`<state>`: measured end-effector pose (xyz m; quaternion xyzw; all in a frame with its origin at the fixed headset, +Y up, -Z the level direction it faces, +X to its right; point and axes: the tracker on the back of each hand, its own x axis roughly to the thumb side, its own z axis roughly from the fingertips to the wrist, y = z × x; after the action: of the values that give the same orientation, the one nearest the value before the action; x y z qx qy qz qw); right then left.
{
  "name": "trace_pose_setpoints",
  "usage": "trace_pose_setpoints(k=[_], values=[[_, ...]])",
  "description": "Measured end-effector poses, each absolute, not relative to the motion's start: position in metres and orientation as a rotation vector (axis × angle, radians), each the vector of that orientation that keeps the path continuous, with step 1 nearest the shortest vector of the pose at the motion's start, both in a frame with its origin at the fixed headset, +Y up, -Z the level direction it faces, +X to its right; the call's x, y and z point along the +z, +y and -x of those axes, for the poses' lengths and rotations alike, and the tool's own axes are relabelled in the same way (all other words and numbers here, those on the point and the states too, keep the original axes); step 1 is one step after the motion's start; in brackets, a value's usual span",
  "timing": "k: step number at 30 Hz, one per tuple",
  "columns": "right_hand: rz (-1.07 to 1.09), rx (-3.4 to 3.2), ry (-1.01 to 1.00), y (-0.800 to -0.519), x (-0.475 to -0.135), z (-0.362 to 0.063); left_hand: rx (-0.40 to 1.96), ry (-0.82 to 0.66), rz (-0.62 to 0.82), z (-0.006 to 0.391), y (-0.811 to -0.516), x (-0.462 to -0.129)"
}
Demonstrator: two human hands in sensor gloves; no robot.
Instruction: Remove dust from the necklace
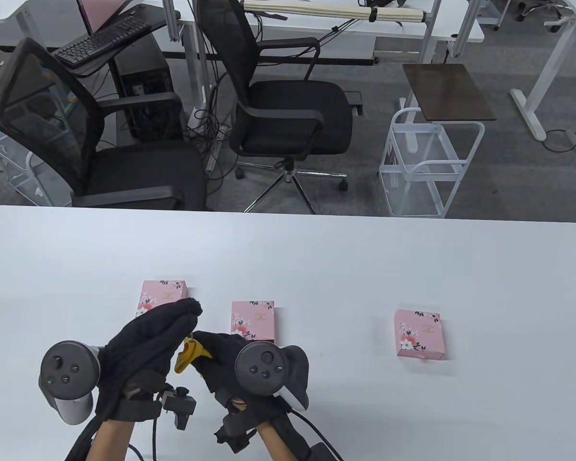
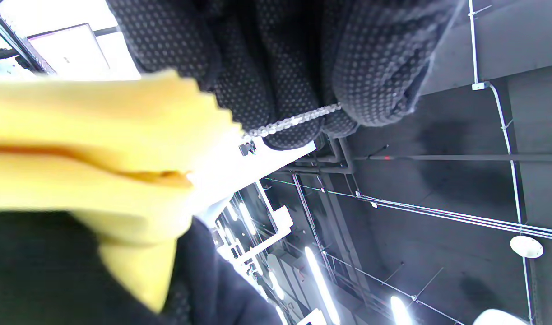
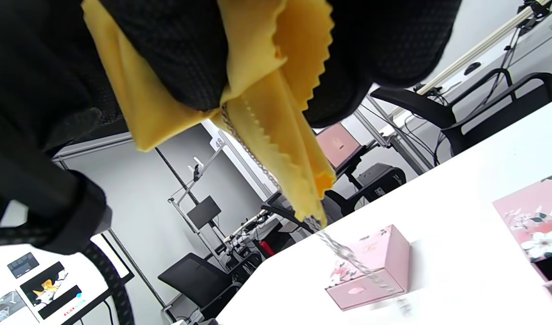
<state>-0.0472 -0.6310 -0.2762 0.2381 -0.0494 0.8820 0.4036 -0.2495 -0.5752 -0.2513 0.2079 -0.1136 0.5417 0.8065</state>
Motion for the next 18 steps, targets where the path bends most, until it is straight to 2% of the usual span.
trace_pose_setpoints(k=[18], values=[[-0.605, 2.371, -0.085, -0.6356, -0.2753, 0.0554, 1.183, -0.263, -0.454, 0.2492, -0.5746, -0.2496]])
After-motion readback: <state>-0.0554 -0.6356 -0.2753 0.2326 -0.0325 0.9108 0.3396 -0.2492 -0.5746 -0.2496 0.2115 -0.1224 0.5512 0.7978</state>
